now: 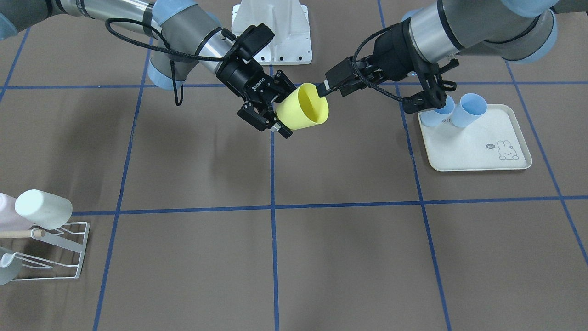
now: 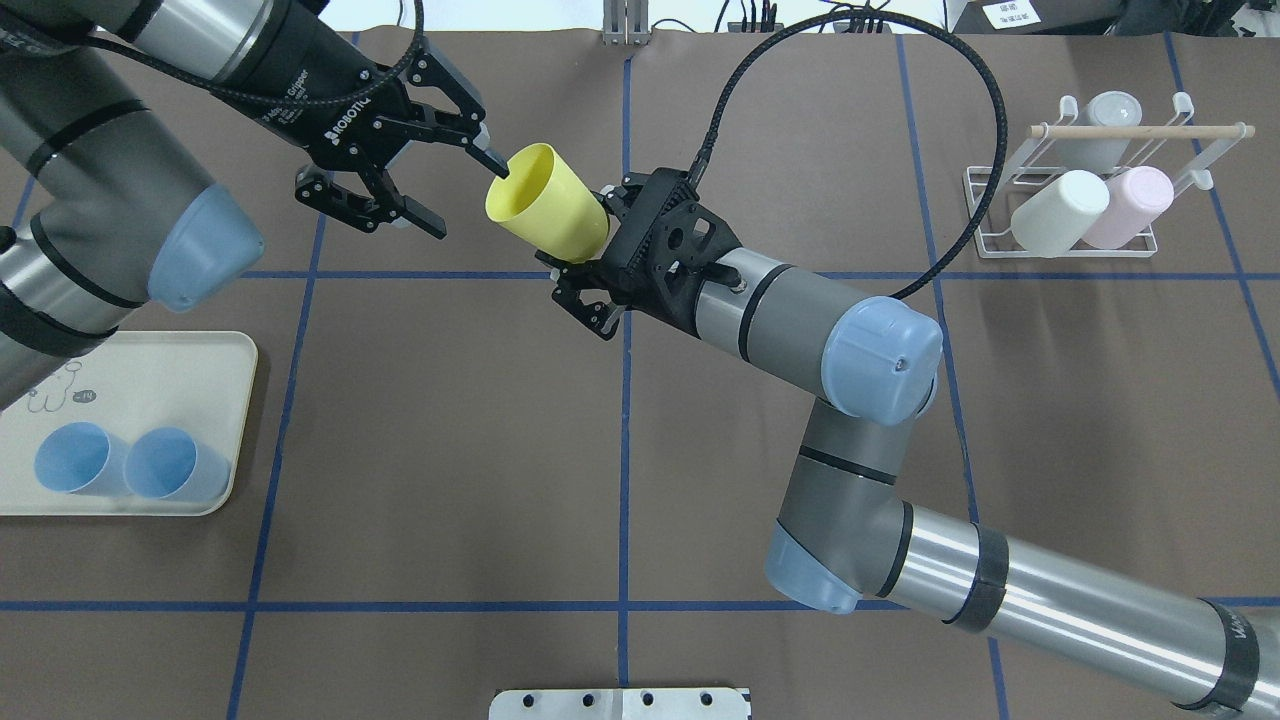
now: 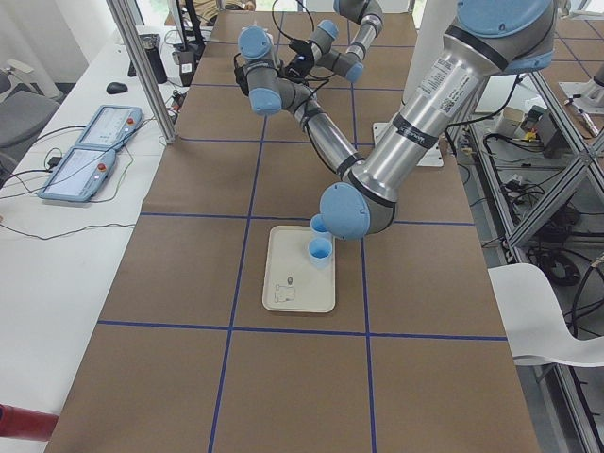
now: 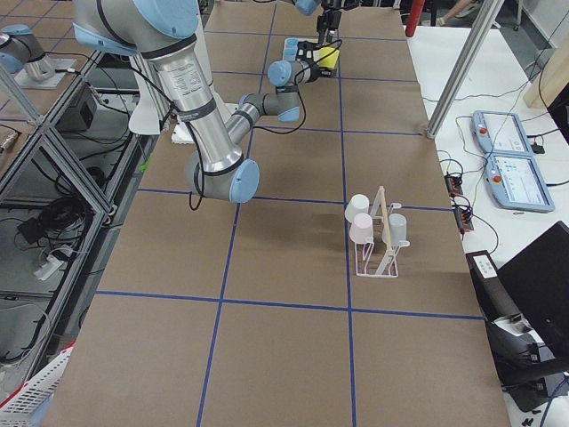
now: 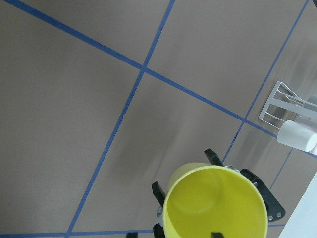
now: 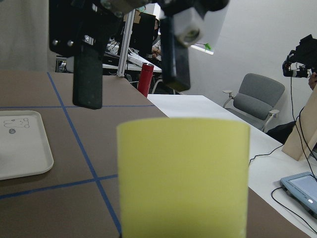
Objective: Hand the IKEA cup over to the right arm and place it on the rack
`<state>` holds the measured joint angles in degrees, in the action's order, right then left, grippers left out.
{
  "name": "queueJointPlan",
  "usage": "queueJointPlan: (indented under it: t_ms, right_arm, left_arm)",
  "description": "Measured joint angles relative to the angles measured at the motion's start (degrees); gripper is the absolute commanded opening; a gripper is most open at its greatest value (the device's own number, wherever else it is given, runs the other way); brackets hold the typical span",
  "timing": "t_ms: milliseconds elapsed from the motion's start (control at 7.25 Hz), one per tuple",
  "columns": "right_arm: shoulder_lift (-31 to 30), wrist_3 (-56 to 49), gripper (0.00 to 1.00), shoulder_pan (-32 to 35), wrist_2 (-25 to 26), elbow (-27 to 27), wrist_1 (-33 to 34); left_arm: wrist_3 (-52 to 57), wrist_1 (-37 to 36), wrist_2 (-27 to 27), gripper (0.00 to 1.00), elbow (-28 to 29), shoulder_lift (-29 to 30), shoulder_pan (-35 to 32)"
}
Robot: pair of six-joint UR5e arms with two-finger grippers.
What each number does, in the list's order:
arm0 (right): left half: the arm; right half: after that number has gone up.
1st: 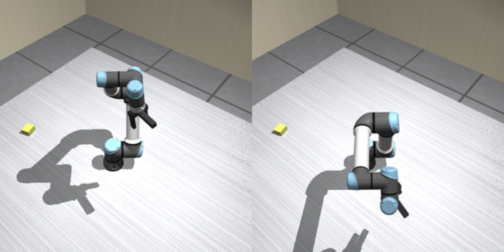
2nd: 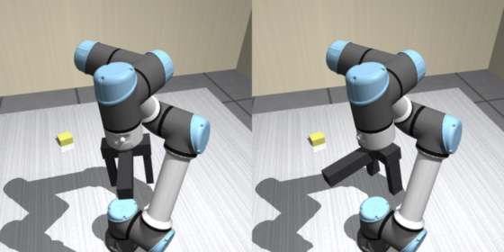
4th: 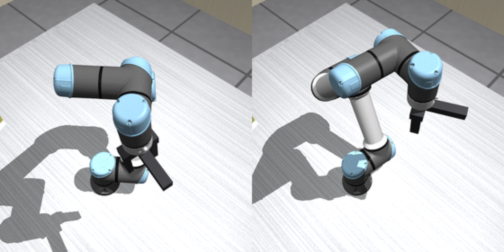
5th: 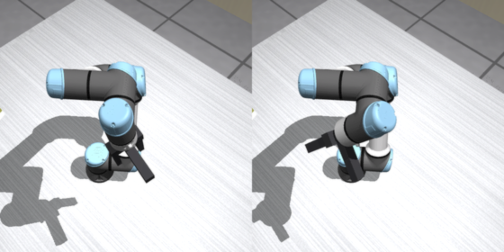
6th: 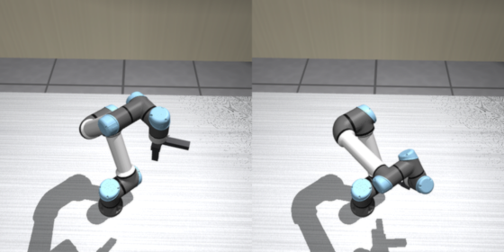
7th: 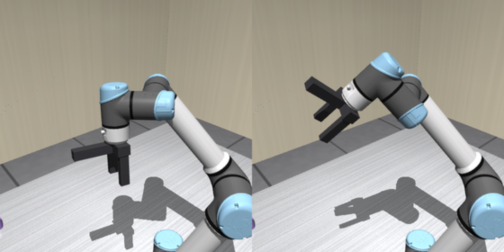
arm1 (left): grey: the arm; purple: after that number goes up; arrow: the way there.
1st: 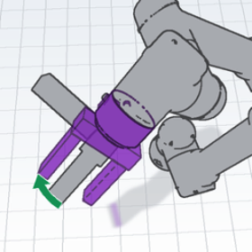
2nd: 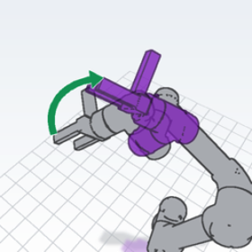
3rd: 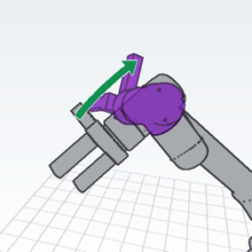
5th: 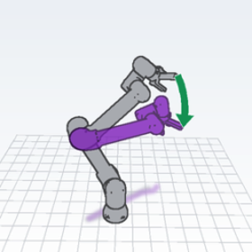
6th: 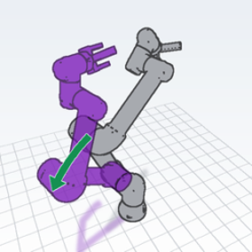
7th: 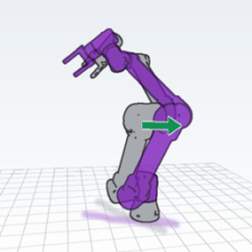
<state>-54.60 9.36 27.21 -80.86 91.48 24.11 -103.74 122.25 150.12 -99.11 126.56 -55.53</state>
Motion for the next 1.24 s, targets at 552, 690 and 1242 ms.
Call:
queueJointPlan:
  t_ms: [552,690,1242]
  right_arm:
    - [-0.4,1.3,0.32,2.9,-0.5,5.4,19.5]
    - [-0.3,1.3,0.32,4.4,-0.8,10.0,32.5]
    - [0.0,-13.6,0.27,11.9,-0.9,17.3,62.2]
  left_arm:
    - [9.3,-0.2,-2.8,1.00,-0.1,-4.8,-0.4]
    - [11.5,-0.1,-3.8,1.00,0.0,-6.4,-0.4]
    - [13.4,0.0,-4.6,1.00,0.5,-8.4,-0.3]
